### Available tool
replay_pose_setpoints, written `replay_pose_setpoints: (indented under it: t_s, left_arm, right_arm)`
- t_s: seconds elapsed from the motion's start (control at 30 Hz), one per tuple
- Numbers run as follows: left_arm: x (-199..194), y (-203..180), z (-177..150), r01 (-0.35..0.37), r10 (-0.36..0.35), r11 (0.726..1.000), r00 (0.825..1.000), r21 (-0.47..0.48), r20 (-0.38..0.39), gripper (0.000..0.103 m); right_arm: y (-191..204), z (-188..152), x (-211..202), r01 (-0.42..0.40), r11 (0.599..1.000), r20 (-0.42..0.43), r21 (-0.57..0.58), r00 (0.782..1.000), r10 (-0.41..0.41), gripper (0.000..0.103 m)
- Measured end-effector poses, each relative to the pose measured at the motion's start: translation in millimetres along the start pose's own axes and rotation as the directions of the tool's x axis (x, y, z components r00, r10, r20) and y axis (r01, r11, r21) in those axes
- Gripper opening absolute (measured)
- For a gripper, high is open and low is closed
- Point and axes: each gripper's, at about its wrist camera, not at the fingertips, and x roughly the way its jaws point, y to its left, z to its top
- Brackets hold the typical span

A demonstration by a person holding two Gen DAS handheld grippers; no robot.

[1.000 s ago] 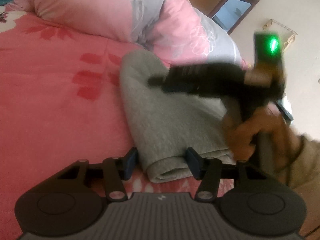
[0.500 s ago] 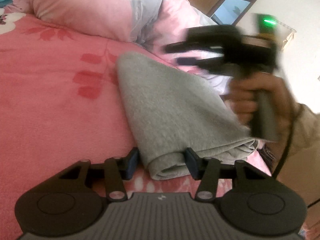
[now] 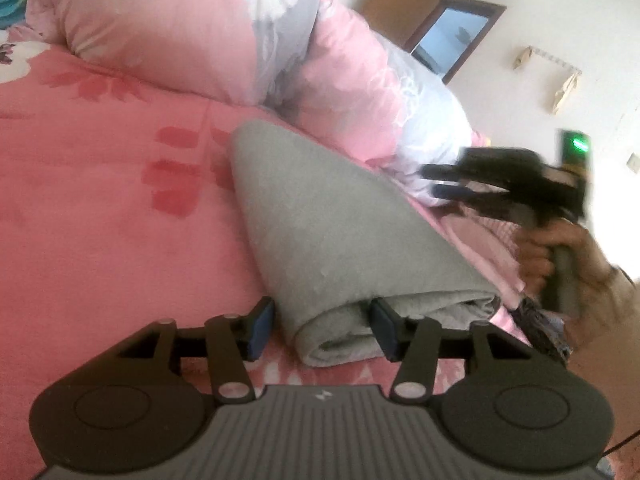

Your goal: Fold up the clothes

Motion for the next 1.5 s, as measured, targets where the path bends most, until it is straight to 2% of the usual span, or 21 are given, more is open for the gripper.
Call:
replay_pose_setpoints:
  t_s: [0.13, 0.23, 0.33, 0.37, 0.43, 0.53, 0.67, 0.73, 0.83, 0.97, 1.03, 1.13, 1.27, 1.43, 1.5]
  left_arm:
    - [1.9, 1.5, 0.3, 0.012, -0.012, 1.000, 1.000, -0.008, -0.006, 0.055]
    - [1.9, 1.7, -1.7, 0.016, -0.016, 1.000, 1.000, -0.006, -0.011, 0.055]
    - [-5.6, 0.3, -6.0, 0.010, -0.010, 1.000, 1.000, 0.007, -0.002, 0.055]
    - [-8.9, -0.4, -7.9, 0.009, -0.009, 1.000, 1.000, 0.012, 0.001, 0.055]
    - [-13.7, -2.9, -10.1, 0.016, -0.016, 1.000, 1.000, 0.019, 0.008, 0.055]
    - [-20.4, -7.0, -12.9, 0.029, -0.030, 0.999, 0.999, 0.028, 0.018, 0.056]
    - [-31.4, -13.1, -16.5, 0.046, -0.047, 0.999, 0.998, 0.023, 0.034, 0.058]
    - [-40.5, -15.2, -15.3, 0.063, -0.063, 0.998, 0.996, 0.001, 0.069, 0.058]
    - [-48.3, -16.6, -5.3, 0.071, -0.063, 0.996, 0.987, -0.050, 0.146, 0.060]
    - [-24.4, -30.3, 10.5, -0.076, 0.077, 0.997, 0.992, -0.011, 0.103, 0.060]
    - [-8.8, -36.5, 9.6, -0.144, 0.143, 0.989, 0.989, 0.024, 0.031, 0.059]
    - [15.5, -45.4, 5.8, -0.234, 0.242, 0.968, 0.967, 0.087, -0.085, 0.064]
    - [21.9, -57.2, 10.7, -0.290, 0.305, 0.948, 0.946, 0.133, -0.110, 0.065]
    - [22.8, -64.4, 12.6, -0.331, 0.351, 0.931, 0.928, 0.156, -0.128, 0.067]
    - [22.8, -66.9, 11.4, -0.346, 0.368, 0.924, 0.920, 0.164, -0.134, 0.068]
  right_arm:
    - [2.9, -24.3, -48.1, -0.058, 0.997, 0.039, -0.053, 0.997, 0.060, 0.033]
    - [2.0, -65.1, -33.4, -0.037, 0.993, -0.061, -0.113, 0.998, 0.030, 0.032]
    - [-8.5, -90.4, -27.4, -0.045, 0.989, 0.010, -0.138, 0.999, 0.047, 0.033]
    - [-10.6, -88.7, -31.4, -0.047, 0.993, 0.014, -0.109, 0.999, 0.049, 0.033]
    - [-8.7, -82.3, -52.1, -0.048, 0.995, 0.029, -0.082, 0.998, 0.050, 0.033]
    - [-3.9, -88.1, -89.1, -0.082, 0.990, 0.116, -0.110, 0.989, 0.095, 0.033]
    - [-11.0, -126.7, -73.7, -0.073, 0.986, 0.064, -0.153, 0.994, 0.084, 0.035]
    - [-17.2, -139.8, -73.6, -0.088, 0.985, 0.115, -0.146, 0.988, 0.105, 0.035]
    - [-16.4, -137.4, -77.1, -0.088, 0.989, 0.116, -0.121, 0.988, 0.103, 0.036]
    - [-13.1, -135.7, -78.6, -0.079, 0.986, 0.104, -0.146, 0.990, 0.095, 0.036]
    - [-13.4, -135.8, -79.9, -0.078, 0.986, 0.103, -0.145, 0.990, 0.093, 0.036]
    - [-10.5, -136.4, -84.1, -0.066, 0.987, 0.104, -0.150, 0.991, 0.082, 0.036]
    - [1.6, -126.1, -98.2, -0.042, 0.988, 0.139, -0.147, 0.988, 0.063, 0.037]
    - [27.9, -118.5, -113.5, -0.084, 0.968, 0.241, -0.235, 0.960, 0.142, 0.037]
    - [32.0, -124.7, -99.3, -0.089, 0.961, 0.203, -0.261, 0.968, 0.145, 0.037]
